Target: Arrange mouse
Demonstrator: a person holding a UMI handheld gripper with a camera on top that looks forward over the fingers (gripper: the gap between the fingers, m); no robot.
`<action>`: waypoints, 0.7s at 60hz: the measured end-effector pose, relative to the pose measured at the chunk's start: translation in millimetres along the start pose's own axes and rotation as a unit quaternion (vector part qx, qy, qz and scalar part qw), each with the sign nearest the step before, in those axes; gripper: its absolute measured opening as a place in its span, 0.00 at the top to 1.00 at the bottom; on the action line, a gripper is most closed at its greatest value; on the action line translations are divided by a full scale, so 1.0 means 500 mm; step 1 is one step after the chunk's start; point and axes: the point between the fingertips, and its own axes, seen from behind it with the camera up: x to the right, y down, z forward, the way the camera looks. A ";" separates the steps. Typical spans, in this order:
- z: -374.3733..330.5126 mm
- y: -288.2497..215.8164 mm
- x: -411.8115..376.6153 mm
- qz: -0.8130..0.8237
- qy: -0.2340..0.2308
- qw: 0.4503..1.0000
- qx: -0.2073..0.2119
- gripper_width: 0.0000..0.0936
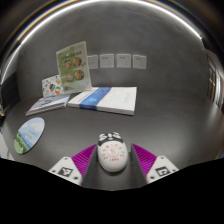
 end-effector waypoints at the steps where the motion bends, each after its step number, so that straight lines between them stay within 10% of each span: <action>1: 0.005 -0.003 0.004 0.001 0.002 1.000 -0.002 0.28; 24: -0.031 -0.029 -0.006 0.056 0.051 0.997 0.020 0.54; 42: -0.126 -0.160 -0.526 0.015 -0.027 0.995 0.094 0.54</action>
